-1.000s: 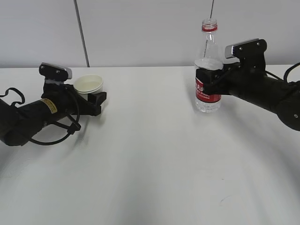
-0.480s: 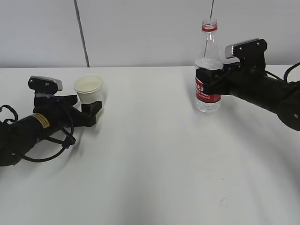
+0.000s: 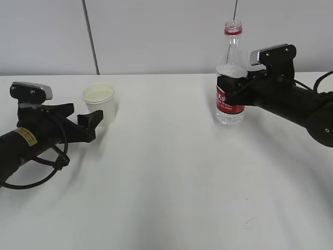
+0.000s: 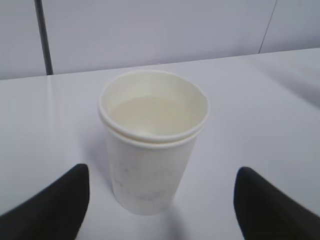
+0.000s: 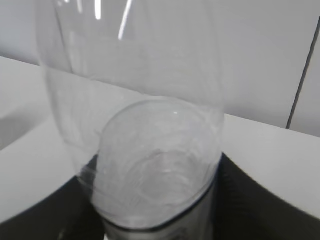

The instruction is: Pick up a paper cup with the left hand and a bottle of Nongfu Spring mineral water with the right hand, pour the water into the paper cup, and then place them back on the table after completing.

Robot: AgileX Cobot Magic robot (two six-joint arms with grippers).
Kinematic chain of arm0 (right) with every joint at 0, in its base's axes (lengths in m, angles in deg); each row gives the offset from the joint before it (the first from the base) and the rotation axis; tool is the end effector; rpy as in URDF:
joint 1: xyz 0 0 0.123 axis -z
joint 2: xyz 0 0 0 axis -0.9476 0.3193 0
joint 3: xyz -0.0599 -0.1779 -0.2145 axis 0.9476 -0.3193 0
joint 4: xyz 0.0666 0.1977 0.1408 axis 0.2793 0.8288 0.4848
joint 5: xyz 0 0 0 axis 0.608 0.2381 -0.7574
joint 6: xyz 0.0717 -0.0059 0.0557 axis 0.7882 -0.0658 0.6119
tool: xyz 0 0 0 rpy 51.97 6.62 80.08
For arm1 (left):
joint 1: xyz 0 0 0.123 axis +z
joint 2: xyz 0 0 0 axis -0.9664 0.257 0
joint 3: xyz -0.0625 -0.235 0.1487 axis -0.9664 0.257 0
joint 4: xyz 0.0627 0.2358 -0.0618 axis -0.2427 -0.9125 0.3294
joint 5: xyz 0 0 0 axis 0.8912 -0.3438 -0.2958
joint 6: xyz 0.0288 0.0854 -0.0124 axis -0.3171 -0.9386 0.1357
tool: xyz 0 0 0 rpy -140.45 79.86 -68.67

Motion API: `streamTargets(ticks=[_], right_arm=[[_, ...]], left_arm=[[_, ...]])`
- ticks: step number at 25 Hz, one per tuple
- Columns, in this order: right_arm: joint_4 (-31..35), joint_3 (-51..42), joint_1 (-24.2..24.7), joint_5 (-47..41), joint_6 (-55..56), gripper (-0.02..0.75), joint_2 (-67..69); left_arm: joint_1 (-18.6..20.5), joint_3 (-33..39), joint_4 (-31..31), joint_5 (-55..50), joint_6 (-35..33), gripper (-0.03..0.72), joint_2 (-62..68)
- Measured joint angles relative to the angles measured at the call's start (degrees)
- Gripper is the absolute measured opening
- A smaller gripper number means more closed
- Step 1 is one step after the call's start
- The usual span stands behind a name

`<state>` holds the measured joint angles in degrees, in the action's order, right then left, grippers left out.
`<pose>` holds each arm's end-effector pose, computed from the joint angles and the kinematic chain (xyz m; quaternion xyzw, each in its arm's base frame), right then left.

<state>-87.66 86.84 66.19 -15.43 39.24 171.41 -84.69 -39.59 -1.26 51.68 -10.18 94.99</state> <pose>0.3928 0.0666 0.1509 -0.1796 0.7521 0.1322 0.6202 0.3325 -0.0837 0.0978 0.1273 0.7652 -0.1944 0.6003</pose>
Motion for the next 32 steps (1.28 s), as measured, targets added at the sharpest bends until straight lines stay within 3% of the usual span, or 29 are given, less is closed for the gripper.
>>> streamTargets(ticks=[17,32], right_arm=[[7.6,0.0,0.0,6.8,0.0,0.393,6.4],[8.5,0.0,0.0,7.8,-0.3,0.392,6.8]], left_arm=[[0.0,2.9,-0.4,0.3,-0.3,0.542,-2.2],[0.0,2.9,-0.4,0.5,-0.3,0.542,-2.2]])
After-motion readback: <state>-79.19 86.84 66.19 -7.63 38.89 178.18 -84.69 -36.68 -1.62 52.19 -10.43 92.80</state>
